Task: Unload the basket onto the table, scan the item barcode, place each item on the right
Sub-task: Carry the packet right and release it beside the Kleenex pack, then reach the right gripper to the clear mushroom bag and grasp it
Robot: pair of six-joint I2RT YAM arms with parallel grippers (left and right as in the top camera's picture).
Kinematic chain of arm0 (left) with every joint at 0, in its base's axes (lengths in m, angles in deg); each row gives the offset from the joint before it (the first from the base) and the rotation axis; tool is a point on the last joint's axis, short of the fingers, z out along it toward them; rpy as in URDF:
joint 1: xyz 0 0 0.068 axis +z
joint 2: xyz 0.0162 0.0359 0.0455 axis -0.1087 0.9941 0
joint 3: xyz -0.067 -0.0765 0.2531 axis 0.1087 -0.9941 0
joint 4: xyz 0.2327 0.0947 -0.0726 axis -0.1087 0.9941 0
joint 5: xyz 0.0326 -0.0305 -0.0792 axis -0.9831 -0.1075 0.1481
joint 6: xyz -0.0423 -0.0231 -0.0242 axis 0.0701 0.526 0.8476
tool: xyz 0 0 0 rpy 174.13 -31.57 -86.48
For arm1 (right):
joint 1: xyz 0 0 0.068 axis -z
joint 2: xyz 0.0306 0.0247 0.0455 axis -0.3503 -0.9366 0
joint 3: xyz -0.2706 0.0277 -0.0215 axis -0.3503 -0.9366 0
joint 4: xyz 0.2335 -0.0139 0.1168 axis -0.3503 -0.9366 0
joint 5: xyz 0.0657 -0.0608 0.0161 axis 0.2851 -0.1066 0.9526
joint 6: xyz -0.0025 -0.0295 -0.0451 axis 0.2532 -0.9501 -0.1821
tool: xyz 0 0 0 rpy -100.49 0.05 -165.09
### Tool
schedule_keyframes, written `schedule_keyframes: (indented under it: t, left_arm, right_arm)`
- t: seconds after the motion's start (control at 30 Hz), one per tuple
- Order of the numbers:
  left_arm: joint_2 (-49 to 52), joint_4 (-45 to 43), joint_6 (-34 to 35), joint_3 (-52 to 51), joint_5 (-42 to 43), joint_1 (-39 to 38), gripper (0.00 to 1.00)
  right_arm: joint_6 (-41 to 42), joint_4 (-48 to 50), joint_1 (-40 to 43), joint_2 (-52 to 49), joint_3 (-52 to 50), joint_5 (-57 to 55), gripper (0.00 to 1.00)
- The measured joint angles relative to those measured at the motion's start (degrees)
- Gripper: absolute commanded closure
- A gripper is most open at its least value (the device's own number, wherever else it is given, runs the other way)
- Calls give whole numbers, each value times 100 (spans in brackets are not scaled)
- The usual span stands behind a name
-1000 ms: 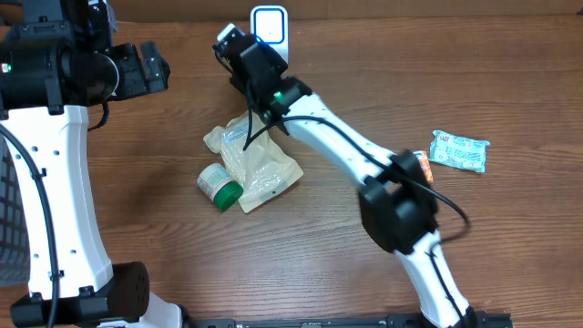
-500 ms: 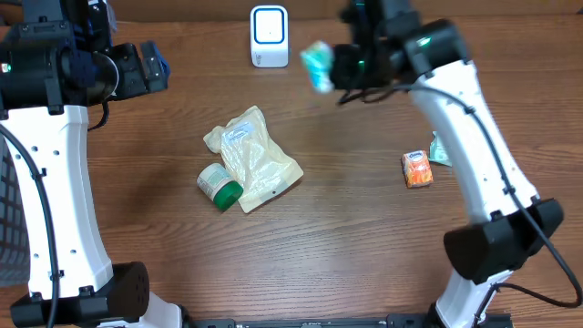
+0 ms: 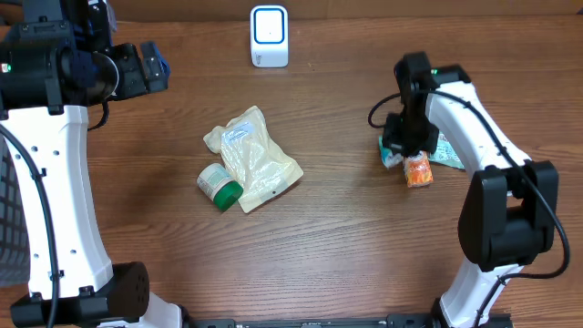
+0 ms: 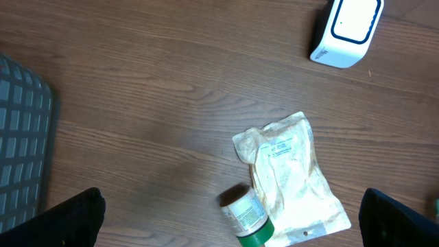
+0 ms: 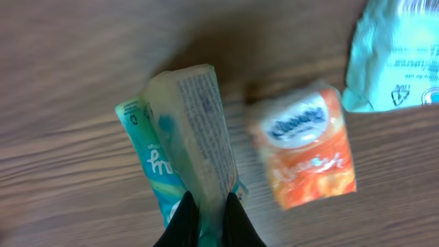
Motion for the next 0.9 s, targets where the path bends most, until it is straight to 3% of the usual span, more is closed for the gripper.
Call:
schedule_keyframes:
  t: [0.1, 0.13, 0.17, 0.2, 0.23, 0.43, 0.53, 0.7, 0.9]
  left_arm:
    - [0, 2, 0, 0, 2, 0, 0]
    - [0, 0, 0, 0, 0, 0, 0]
    - [0, 0, 0, 0, 0, 0, 0]
    - [0, 0, 0, 0, 0, 0, 0]
    - [0, 0, 0, 0, 2, 0, 1]
    - [0, 0, 0, 0, 0, 0, 0]
    - [0, 0, 0, 0, 0, 0, 0]
    - [0, 2, 0, 0, 0, 0, 1]
    - [0, 2, 0, 0, 2, 0, 1]
  right_arm:
    - [66, 57, 42, -11, -260, -168, 62]
    - [63, 26, 44, -11, -286, -234, 53]
    - [72, 2, 44, -11, -289, -280, 33]
    - [59, -4, 42, -11, -286, -341, 22]
    - [52, -28, 44, -11, -286, -367, 18]
    - [-227, -459, 44, -11, -57, -208, 15]
    - [-566, -503, 42, -17, 667, 411, 16]
    - [-1058, 273, -33, -17, 1429, 1539, 20]
    - [-1246, 920, -413, -146, 1471, 2203, 20]
